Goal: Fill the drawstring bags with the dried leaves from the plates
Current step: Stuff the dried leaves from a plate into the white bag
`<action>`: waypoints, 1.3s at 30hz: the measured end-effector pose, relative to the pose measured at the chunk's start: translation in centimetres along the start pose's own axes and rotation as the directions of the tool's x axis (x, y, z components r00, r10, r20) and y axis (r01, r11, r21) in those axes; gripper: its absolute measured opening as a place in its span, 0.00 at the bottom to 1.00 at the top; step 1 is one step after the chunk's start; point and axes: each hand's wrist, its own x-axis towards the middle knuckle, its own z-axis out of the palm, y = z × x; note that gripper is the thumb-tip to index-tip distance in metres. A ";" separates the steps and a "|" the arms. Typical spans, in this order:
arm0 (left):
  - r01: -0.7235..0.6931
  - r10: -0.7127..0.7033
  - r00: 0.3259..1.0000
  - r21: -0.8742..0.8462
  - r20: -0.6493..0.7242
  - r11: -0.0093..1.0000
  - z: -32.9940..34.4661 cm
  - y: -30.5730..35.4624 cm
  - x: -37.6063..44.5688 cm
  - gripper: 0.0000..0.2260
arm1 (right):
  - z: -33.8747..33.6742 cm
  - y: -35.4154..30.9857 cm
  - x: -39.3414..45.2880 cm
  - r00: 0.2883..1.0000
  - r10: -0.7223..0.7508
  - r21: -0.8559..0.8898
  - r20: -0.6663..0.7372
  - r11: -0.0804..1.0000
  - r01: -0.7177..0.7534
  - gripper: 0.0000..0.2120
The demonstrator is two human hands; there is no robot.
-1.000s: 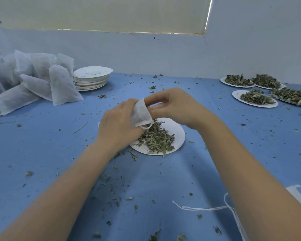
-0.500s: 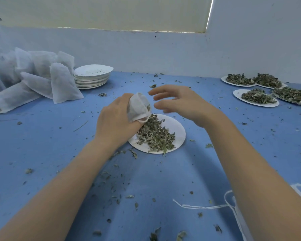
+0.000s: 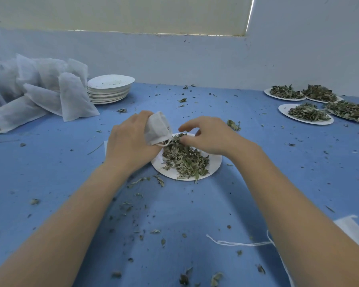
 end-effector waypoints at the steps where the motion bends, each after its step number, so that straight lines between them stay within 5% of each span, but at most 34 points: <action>1: 0.010 -0.010 1.000 -0.002 0.004 1.000 0.0 -0.1 0.0 0.22 | 0.4 0.0 0.1 0.998 0.013 -0.047 0.068 0.999 -0.010 0.19; 6: 0.008 -0.008 1.000 0.000 0.011 1.000 0.2 -0.1 -0.1 0.23 | 1.7 -0.1 0.2 0.997 -0.010 -0.161 0.081 0.987 0.023 0.24; 13: 0.016 -0.016 1.000 0.000 0.014 1.000 0.3 -0.4 -0.2 0.22 | 0.3 0.5 0.2 0.993 -0.036 -0.001 -0.111 0.999 0.036 0.13; 21: 0.032 -0.033 0.999 0.029 0.039 0.999 0.5 -0.5 -0.2 0.22 | -1.7 1.0 0.0 0.965 -0.098 0.043 -0.241 0.993 0.112 0.12; 28: 0.013 -0.015 0.998 0.032 0.068 0.999 0.6 -0.6 -0.3 0.24 | -1.6 0.3 -0.2 0.980 -0.108 0.334 -0.165 0.929 0.159 0.09; 39: -0.103 0.111 0.992 -0.134 0.051 0.986 0.7 0.0 -0.4 0.22 | -1.0 -1.4 -0.7 0.985 -0.133 0.228 -0.110 0.961 0.155 0.10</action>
